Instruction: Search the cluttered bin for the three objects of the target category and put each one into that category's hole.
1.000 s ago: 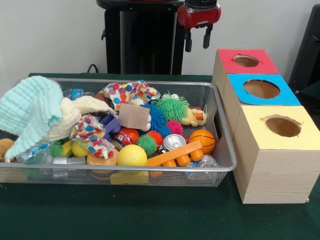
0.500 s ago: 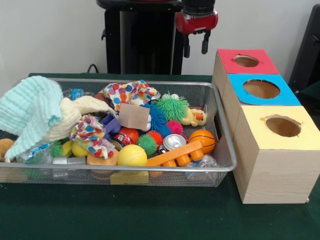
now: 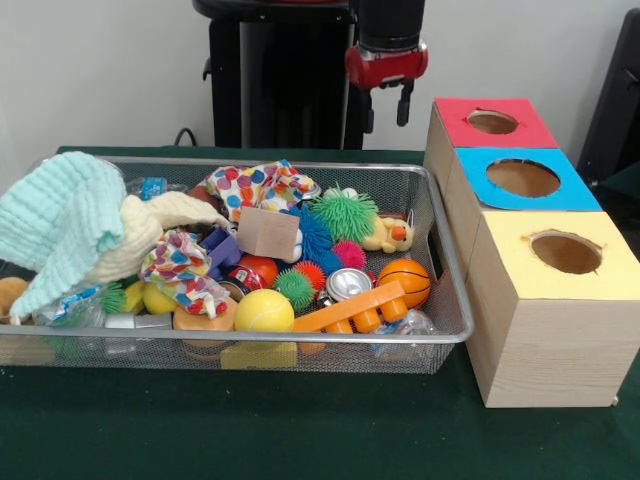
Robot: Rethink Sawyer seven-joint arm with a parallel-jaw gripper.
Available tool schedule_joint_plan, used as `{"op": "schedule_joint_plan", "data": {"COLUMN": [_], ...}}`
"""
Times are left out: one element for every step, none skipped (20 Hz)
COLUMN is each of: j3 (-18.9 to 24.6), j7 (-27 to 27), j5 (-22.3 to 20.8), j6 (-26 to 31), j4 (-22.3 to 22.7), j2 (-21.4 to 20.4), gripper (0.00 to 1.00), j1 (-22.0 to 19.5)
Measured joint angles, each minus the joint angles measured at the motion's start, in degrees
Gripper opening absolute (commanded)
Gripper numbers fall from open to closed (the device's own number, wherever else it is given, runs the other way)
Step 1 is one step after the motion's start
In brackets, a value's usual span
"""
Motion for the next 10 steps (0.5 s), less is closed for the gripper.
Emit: {"op": "schedule_joint_plan", "data": {"j3": [-0.41, -0.72, -1.02, -1.33, -1.53, -1.73, -1.91, -1.99, -2.31, -2.58], "j7": [0.0, 0.0, 0.0, 0.0, 0.0, 0.0, 0.0, 0.0, 0.0, 0.0], "j5": [-0.08, -0.11, -0.14, -0.16, -0.18, -0.19, -0.2, -0.2, -0.19, -0.19], "j6": [-0.69, -1.43, -2.16, -2.9, -3.6, -4.31, -4.78, -4.98, -5.58, -5.86], "j4": [-0.36, -0.58, -0.81, -1.04, -1.22, -1.4, -1.54, -1.62, -1.95, -2.32], "j2": [0.97, 1.83, 2.69, 3.54, 4.31, 5.08, 5.63, 5.88, 6.7, 7.4], "gripper": [1.0, 1.0, 1.0, 1.0, 1.0, 1.0, 1.0, 1.0, 1.0, 1.0], "j1": [0.25, 0.42, 0.6, 0.77, 0.89, 1.01, 1.08, 1.13, 1.27, 1.41]}}
